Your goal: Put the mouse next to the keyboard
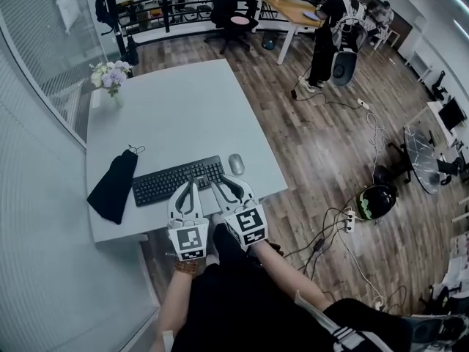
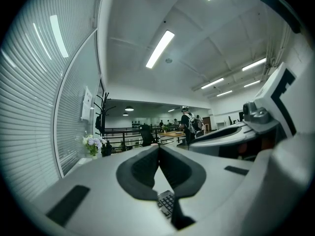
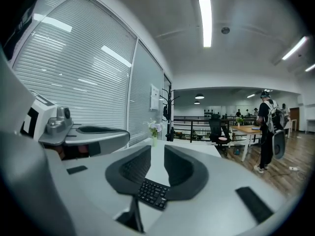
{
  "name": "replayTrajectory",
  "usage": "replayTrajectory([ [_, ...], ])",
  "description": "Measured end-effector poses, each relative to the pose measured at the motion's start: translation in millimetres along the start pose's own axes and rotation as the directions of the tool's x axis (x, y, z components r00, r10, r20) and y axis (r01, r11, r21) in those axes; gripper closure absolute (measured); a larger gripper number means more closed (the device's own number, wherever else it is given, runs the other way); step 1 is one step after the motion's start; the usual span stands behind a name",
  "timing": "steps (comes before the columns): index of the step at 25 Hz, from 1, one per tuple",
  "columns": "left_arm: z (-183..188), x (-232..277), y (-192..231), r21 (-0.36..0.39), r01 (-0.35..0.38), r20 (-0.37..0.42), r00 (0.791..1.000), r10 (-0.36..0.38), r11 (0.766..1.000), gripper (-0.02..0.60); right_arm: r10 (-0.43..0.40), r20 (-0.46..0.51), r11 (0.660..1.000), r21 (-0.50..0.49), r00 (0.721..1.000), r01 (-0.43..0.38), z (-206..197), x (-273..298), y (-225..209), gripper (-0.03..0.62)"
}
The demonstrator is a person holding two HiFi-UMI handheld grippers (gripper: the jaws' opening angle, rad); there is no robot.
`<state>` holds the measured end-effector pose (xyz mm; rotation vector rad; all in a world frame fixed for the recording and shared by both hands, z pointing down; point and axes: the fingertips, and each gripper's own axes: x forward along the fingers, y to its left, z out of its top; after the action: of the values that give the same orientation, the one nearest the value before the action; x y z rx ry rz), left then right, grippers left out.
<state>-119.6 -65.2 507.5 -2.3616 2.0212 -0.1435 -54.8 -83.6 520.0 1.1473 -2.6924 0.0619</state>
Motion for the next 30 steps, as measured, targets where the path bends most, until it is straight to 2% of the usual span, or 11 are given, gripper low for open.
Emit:
replayTrajectory([
  [30, -39, -13, 1, -0.029, -0.007, -0.072, 0.997, 0.005, 1.000, 0.571, 0.014, -0.078, 1.000, 0.005, 0.997, -0.013, -28, 2, 9, 0.549],
])
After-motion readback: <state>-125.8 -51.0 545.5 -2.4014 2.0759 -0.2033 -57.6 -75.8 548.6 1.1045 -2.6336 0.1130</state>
